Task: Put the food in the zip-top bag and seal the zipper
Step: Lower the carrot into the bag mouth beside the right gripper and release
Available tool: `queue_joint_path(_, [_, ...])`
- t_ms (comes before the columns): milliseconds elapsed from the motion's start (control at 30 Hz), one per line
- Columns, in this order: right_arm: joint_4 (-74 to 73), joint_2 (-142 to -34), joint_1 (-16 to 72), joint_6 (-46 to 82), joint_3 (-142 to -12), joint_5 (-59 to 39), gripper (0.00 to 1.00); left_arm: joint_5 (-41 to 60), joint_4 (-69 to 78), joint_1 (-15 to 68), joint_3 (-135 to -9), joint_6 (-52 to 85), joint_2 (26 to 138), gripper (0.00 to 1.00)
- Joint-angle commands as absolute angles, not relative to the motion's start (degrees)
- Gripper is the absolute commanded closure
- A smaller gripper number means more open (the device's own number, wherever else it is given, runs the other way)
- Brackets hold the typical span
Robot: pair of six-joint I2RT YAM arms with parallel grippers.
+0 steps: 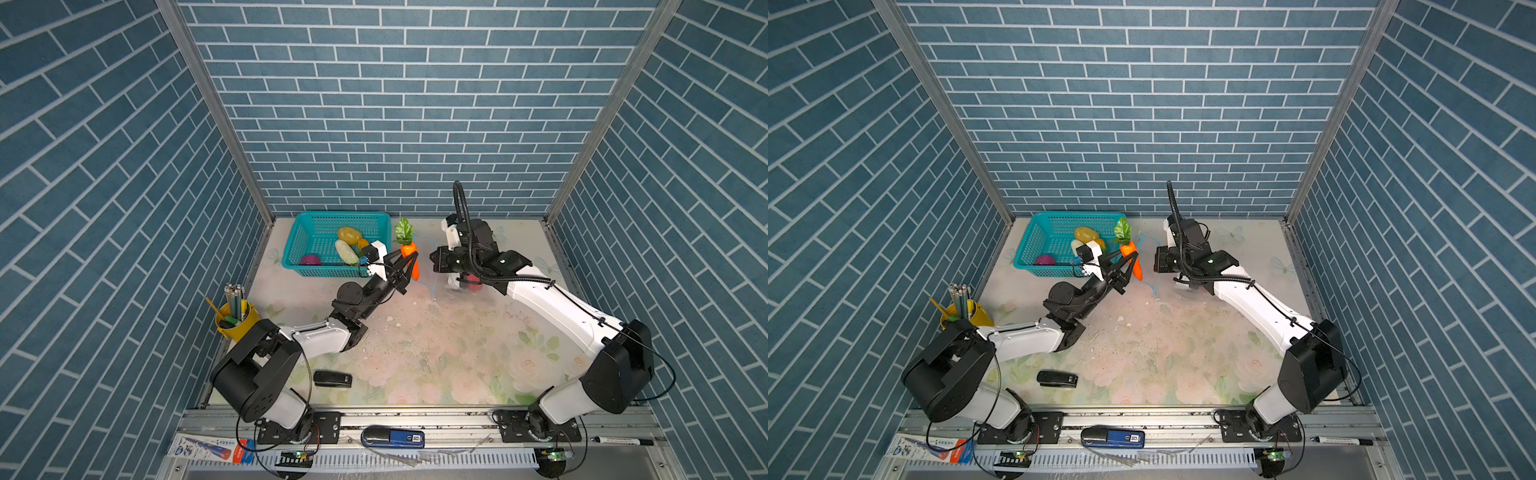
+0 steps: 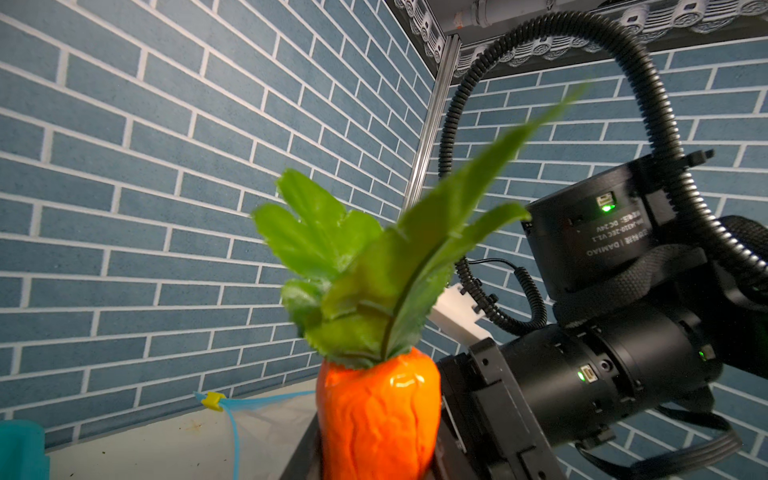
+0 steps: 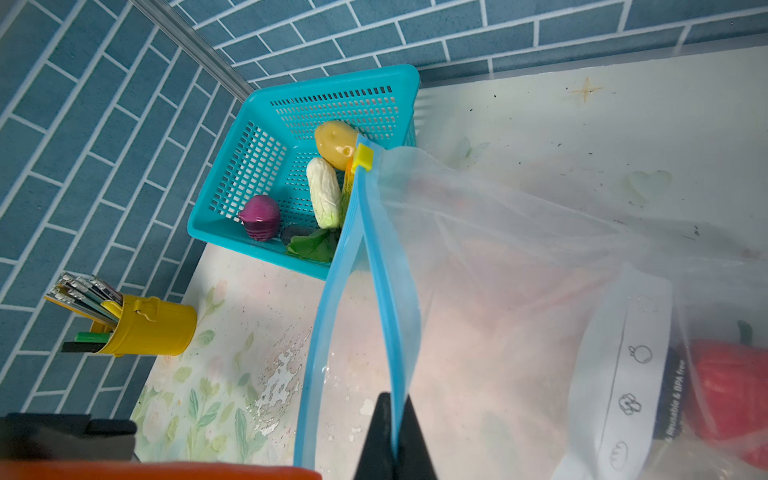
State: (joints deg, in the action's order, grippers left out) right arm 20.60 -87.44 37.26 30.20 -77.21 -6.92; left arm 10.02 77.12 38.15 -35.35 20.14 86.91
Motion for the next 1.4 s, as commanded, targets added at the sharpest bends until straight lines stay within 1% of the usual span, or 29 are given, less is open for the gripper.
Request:
queue_joint_path(0, [20.77,-86.46,36.91,30.41,-80.51,-7.29,1.00,9.67,79.72,38.67,-35.06,20.39,87.83,0.99])
queue_joint_path(500, [21.18,-86.65,36.56,30.06,-81.43,-7.04,1.00,9.56,80.51,39.11,-34.64,20.39,89.90,0.97])
queue_joint_path(733, [21.28,-86.56,36.48,30.06,-81.65,-7.03,1.00,9.65,80.51,39.11,-34.13,19.96,89.99,0.94])
queue_joint_path(1200, [21.35,-86.44,36.49,30.10,-81.84,-7.20,1.00,9.91,80.51,39.11,-34.23,19.74,90.75,0.83])
queue_joint_path(1267, [21.39,-86.46,36.48,30.06,-81.74,-7.12,1.00,9.78,80.51,39.11,-34.20,19.65,90.68,0.80])
queue_joint_path(1367, [21.42,-86.54,36.47,30.06,-81.77,-7.19,1.00,9.74,80.51,39.11,-34.10,19.55,90.69,0.72])
